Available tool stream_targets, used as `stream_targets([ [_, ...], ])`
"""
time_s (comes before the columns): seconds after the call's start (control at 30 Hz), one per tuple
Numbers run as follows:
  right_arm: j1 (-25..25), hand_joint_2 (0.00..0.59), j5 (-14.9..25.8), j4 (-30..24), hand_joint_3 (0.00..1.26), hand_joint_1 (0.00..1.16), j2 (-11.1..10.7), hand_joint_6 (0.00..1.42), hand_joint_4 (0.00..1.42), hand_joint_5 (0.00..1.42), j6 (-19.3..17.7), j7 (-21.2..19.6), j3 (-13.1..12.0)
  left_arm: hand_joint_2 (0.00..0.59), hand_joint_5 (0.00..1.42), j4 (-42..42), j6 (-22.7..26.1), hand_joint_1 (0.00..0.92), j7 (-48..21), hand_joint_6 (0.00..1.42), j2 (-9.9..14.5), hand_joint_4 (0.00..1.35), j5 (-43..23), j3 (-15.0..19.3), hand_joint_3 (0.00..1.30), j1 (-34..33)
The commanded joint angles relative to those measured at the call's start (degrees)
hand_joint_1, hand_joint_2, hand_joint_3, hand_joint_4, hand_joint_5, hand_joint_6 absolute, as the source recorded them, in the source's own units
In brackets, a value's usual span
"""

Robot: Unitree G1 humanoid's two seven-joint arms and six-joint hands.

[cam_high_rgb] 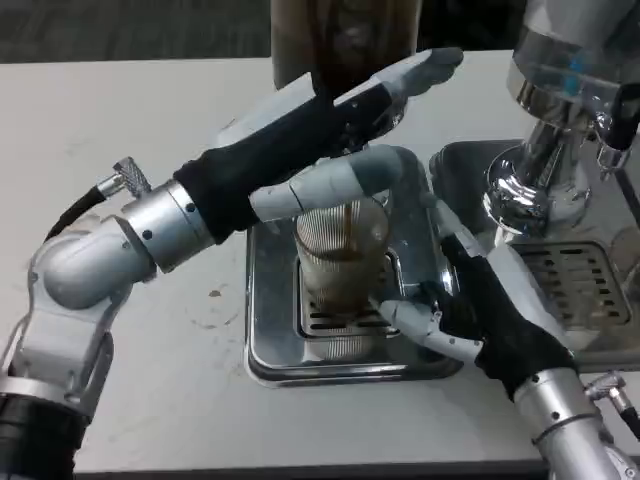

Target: Grasp the cup under the faucet to collect the drink, then remove the cup.

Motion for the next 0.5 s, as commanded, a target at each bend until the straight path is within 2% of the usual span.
stream_targets([
  [0.03,-1.4,0.251,1.3,1.6,0.0,0.51,0.9,0.0,0.0,0.0,-2.2,0.4,-0.6,0.047,0.0,1.0,1.0,0.0,-1.5,0.0,0.5,0.0,1.7,-1.6,0.0,1.1],
  [0.33,-3.7,0.244,2.8,5.0,0.0,0.54,2.7,0.0,0.0,0.0,-4.0,1.1,-0.5,0.047,0.0,0.8,1.2,0.0,-1.3,0.0,0.4,0.0,2.1,-1.8,0.0,1.2],
  [0.5,-4.1,0.244,2.9,5.7,0.0,0.54,2.8,0.0,0.0,0.0,-4.6,1.8,-0.3,0.047,0.0,0.8,1.3,0.0,-1.1,0.0,0.3,0.0,2.2,-2.0,0.0,1.4],
])
